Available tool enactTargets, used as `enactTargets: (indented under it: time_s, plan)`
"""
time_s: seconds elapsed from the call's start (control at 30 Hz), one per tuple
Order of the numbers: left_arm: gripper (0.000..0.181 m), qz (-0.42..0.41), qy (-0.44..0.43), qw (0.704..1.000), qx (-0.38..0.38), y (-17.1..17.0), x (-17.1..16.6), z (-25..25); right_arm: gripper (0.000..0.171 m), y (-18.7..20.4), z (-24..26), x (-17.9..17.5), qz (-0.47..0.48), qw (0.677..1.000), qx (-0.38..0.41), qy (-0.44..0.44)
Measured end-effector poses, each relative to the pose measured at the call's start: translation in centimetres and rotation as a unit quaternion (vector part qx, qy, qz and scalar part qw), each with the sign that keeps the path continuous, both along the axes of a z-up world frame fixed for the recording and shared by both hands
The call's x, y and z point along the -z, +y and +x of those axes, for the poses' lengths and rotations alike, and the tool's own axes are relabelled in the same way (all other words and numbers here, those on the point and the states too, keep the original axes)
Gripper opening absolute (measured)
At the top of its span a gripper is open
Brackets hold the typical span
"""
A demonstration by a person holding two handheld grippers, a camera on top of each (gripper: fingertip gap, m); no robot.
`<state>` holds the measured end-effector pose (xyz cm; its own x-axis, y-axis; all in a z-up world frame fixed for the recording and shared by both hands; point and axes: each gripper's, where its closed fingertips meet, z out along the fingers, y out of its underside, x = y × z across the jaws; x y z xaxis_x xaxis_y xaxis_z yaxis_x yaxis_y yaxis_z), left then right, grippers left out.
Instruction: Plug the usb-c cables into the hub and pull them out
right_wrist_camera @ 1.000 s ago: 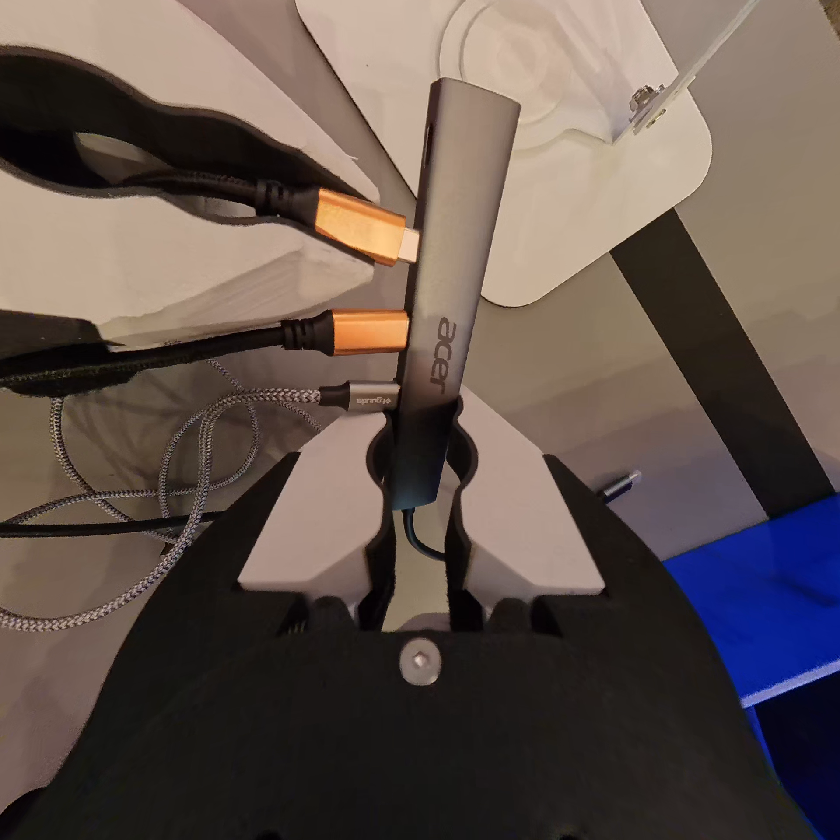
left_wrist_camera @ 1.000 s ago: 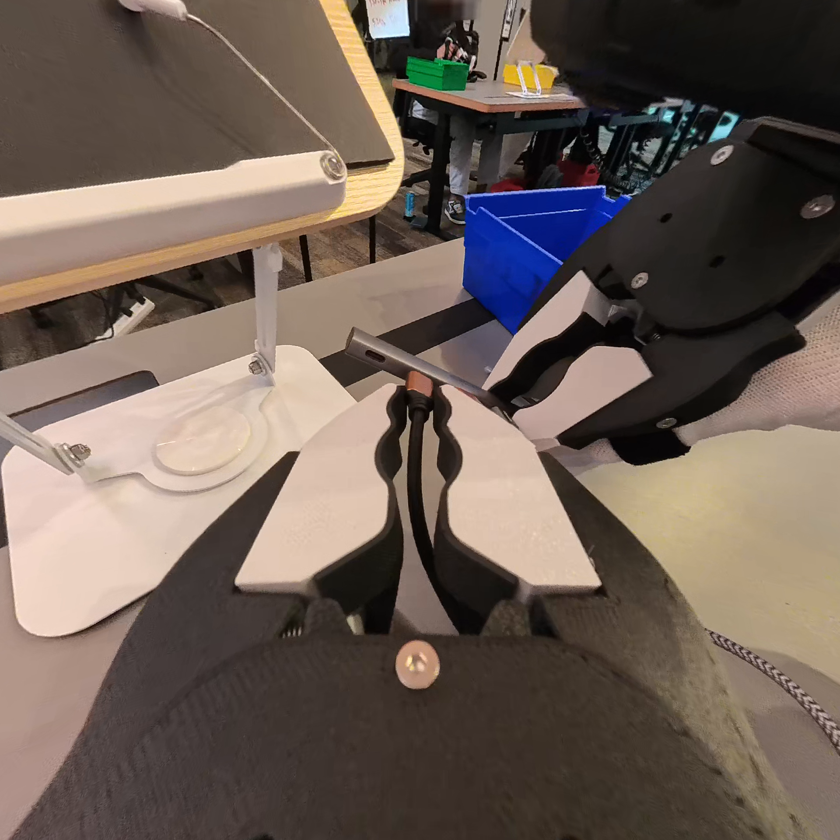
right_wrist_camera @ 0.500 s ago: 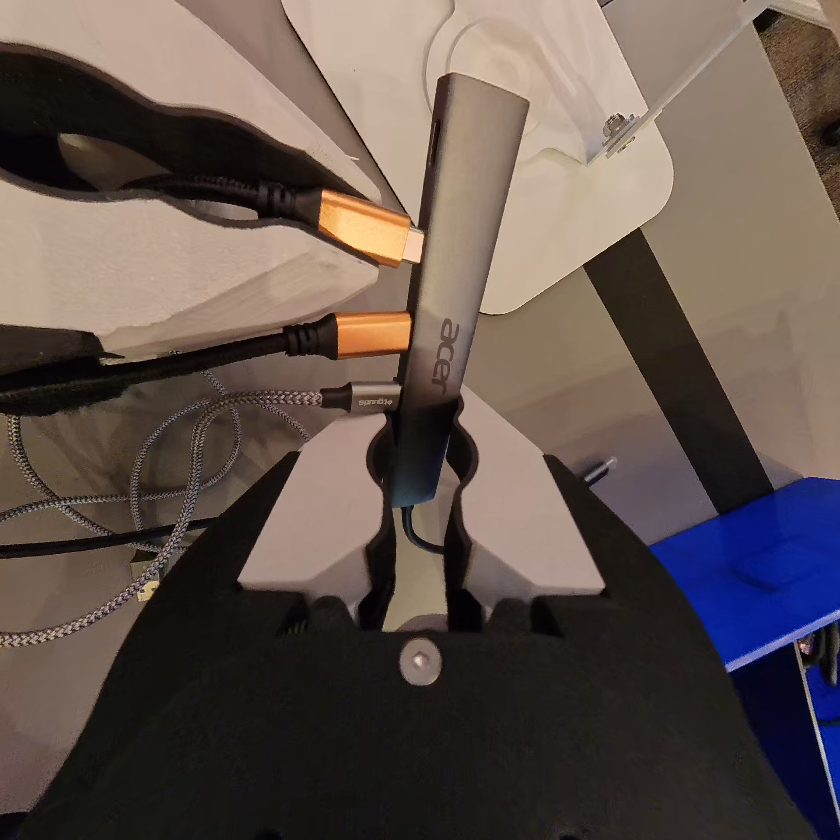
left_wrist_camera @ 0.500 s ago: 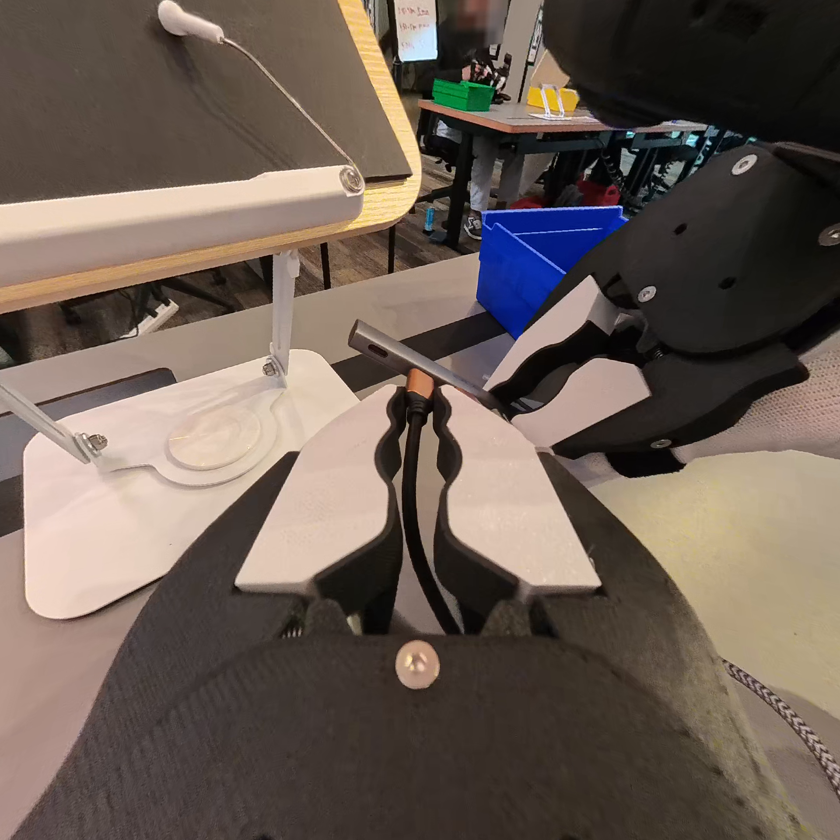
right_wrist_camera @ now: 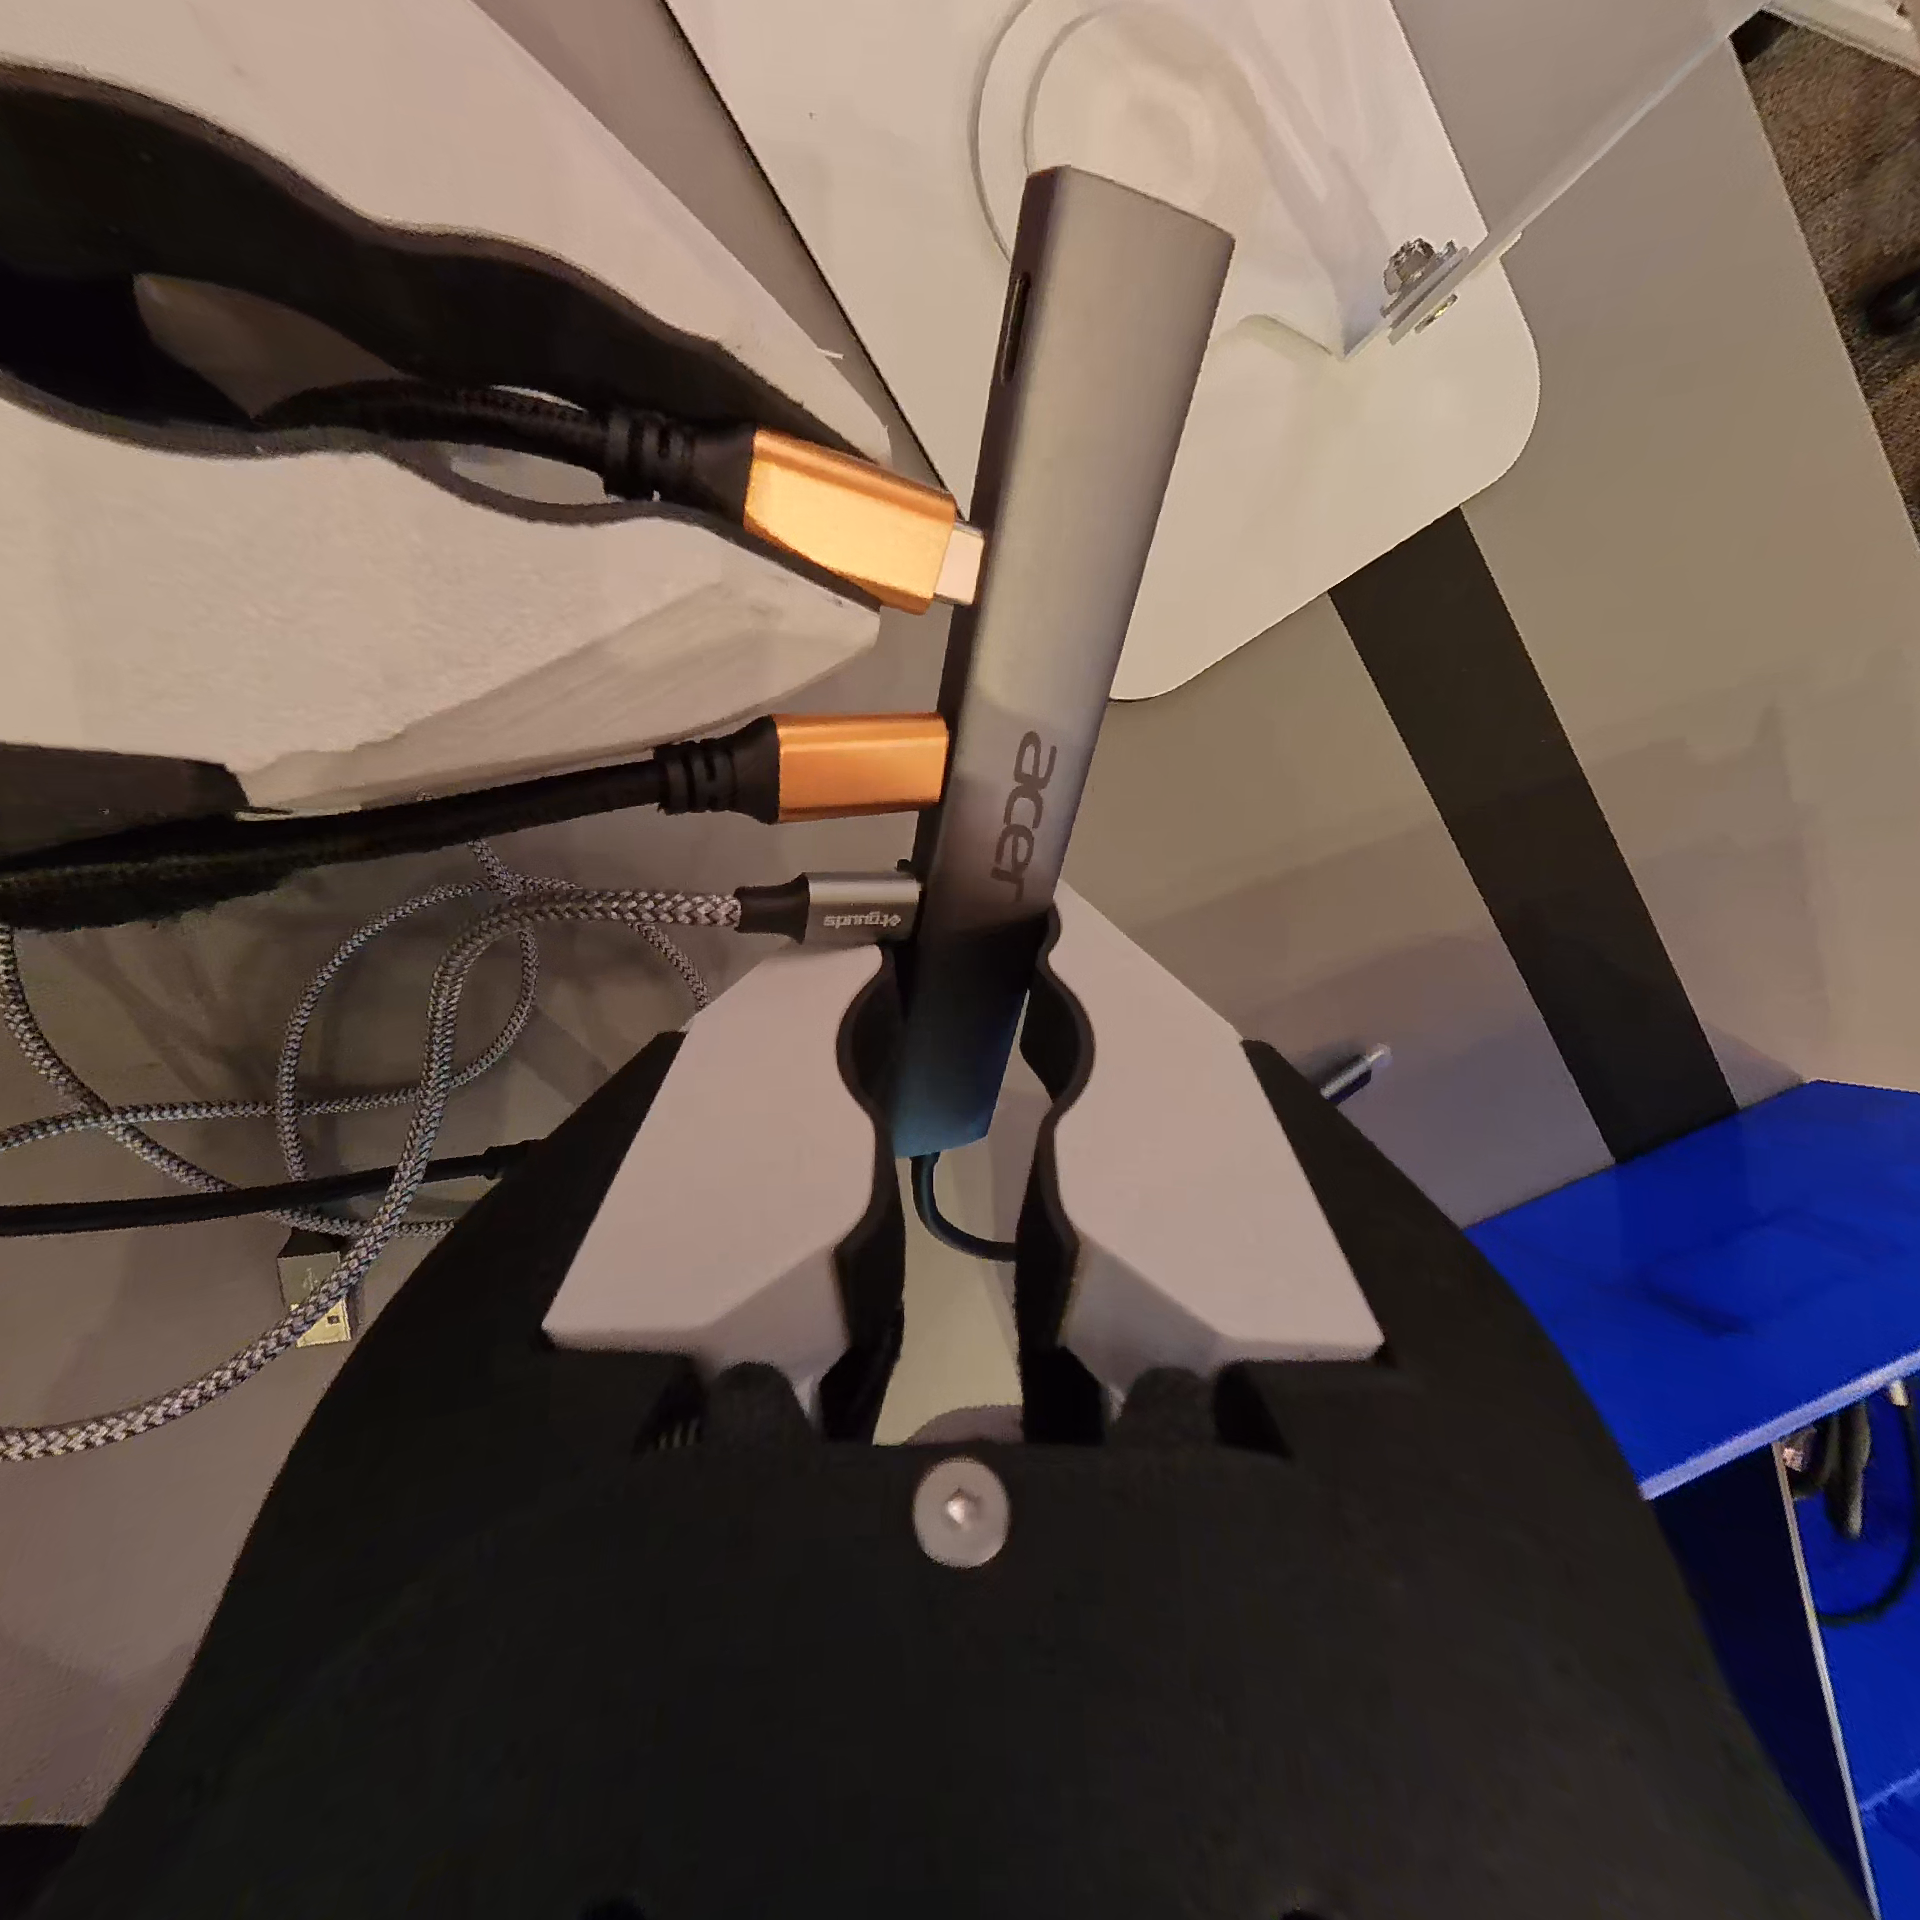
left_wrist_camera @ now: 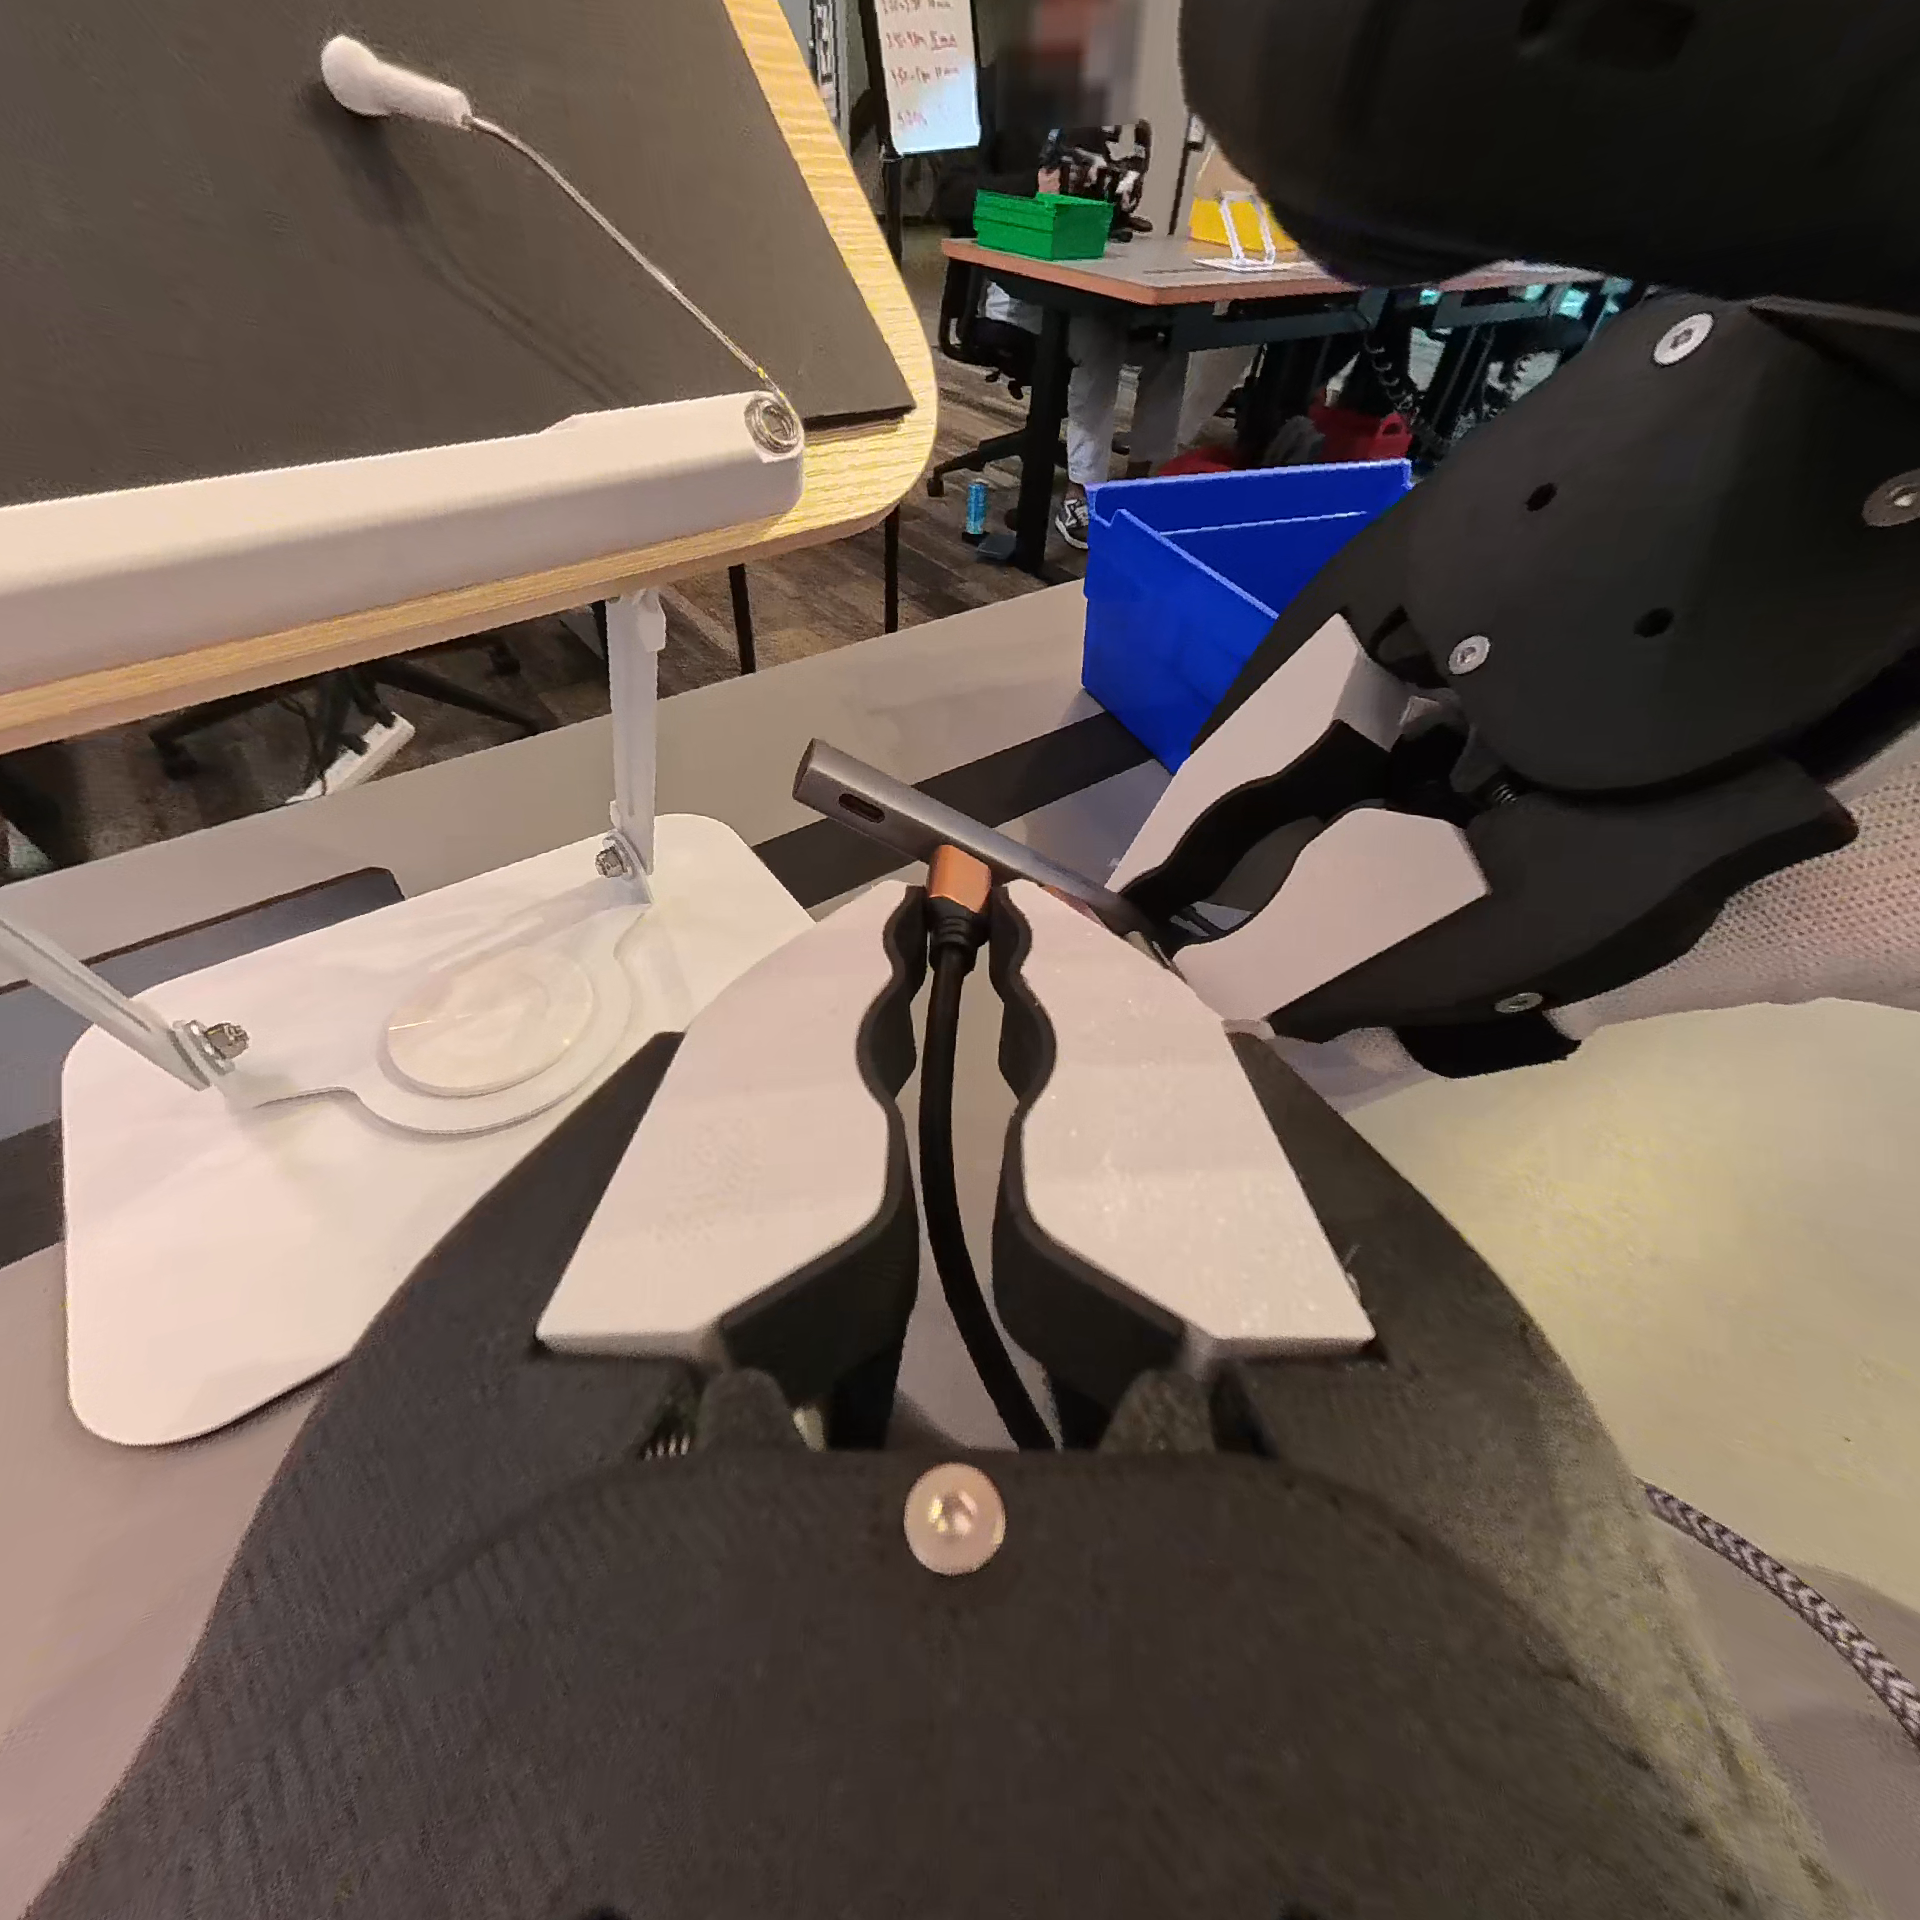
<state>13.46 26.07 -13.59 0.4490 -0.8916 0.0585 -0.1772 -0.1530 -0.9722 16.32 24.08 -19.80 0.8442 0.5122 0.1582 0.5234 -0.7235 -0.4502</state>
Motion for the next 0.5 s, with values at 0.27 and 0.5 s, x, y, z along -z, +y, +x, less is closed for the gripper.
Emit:
enactTargets:
  time_s: [0.27,0.5]
  plan:
    - [0.012,0.003,0.006,1.0,0.009,-0.17,0.22,0.14,0.016,-0.35,0.35,0.01,-0.007,1.0,0.001,-0.013]
    - [0.012,0.019,0.016,1.0,0.015,-0.3,0.48,0.29,0.016,-0.58,0.65,0.14,-0.013,1.0,0.002,-0.024]
